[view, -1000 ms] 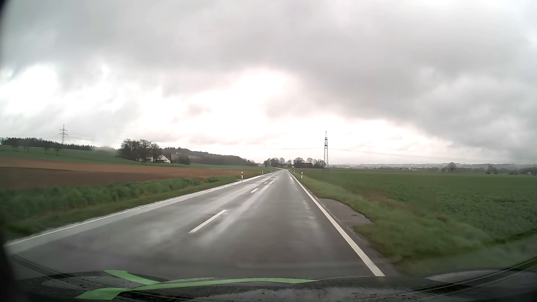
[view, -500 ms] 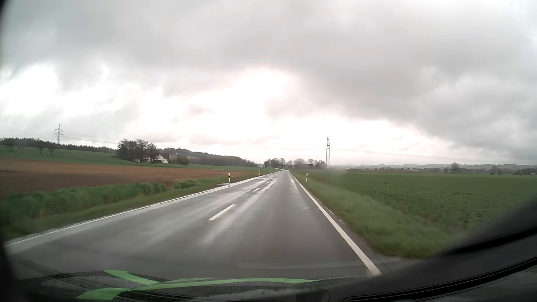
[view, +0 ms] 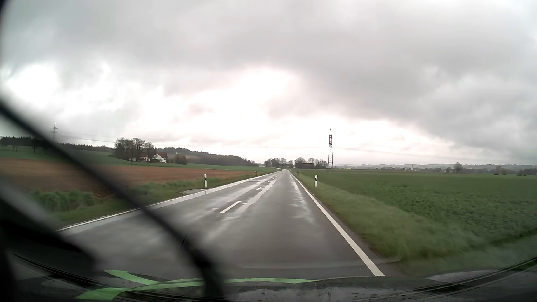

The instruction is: Follow the waypoints while adhering to traffic rules and regulations

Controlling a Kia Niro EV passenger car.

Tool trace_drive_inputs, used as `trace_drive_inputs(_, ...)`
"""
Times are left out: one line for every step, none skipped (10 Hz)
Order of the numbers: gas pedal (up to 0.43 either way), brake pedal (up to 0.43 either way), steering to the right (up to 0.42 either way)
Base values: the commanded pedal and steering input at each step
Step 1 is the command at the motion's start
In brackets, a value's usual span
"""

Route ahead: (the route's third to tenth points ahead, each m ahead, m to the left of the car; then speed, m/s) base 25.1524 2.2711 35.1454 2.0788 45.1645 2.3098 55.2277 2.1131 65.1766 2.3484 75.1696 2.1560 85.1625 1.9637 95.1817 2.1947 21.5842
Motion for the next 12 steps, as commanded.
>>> trace_drive_inputs(0.118, 0.0, -0.001)
trace_drive_inputs(0.118, 0.0, 0.0)
trace_drive_inputs(0.118, 0.0, 0.0)
trace_drive_inputs(0.118, 0.0, 0.0)
trace_drive_inputs(0.118, 0.0, 0.0)
trace_drive_inputs(0.118, 0.0, 0.0)
trace_drive_inputs(0.118, 0.0, 0.0)
trace_drive_inputs(0.11, 0.0, 0.0)
trace_drive_inputs(0.098, 0.0, 0.0)
trace_drive_inputs(0.098, 0.0, 0.0)
trace_drive_inputs(0.098, 0.0, 0.0)
trace_drive_inputs(0.098, 0.0, 0.0)
